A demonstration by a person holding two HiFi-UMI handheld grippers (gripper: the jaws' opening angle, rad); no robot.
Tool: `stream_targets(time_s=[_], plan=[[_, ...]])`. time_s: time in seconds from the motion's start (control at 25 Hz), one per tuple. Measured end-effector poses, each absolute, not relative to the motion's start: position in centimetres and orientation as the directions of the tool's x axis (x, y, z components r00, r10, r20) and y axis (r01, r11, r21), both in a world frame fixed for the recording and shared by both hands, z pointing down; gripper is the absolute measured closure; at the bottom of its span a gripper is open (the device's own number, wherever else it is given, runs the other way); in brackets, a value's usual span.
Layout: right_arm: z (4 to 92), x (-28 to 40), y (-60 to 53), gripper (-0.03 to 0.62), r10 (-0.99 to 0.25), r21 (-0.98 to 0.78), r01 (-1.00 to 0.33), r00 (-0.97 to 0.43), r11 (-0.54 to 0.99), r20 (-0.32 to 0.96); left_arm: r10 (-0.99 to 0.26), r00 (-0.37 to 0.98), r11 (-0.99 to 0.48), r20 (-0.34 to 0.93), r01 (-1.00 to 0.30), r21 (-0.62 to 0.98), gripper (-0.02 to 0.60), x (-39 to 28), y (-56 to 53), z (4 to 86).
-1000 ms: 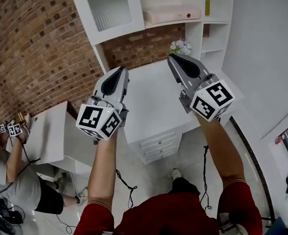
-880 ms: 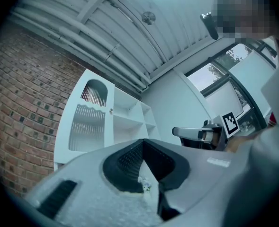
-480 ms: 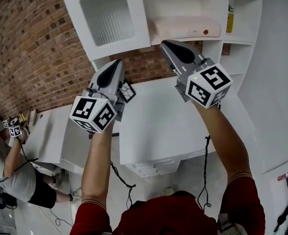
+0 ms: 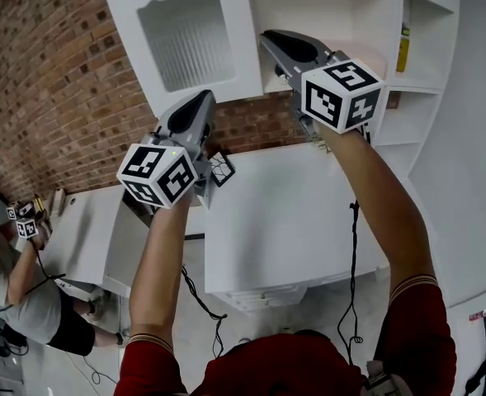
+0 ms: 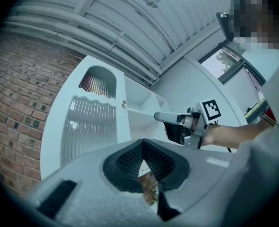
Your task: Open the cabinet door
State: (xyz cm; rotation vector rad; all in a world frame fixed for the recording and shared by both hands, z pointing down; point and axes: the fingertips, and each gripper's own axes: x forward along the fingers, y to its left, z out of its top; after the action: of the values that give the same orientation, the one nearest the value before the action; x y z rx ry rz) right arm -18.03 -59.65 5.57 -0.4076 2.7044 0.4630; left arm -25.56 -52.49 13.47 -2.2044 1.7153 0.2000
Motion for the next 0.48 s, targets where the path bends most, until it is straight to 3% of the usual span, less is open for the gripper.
stream_targets(time_s=[0.48], plan=[[-1.9, -23.3, -64.5, 0.476, -0.329, 0.339, -0.474, -0.853, 0.813, -0.405, -0.903, 0.290, -0.240, -0.317, -0.953, -0.186, 0.581, -28.3, -53.7, 11.8]])
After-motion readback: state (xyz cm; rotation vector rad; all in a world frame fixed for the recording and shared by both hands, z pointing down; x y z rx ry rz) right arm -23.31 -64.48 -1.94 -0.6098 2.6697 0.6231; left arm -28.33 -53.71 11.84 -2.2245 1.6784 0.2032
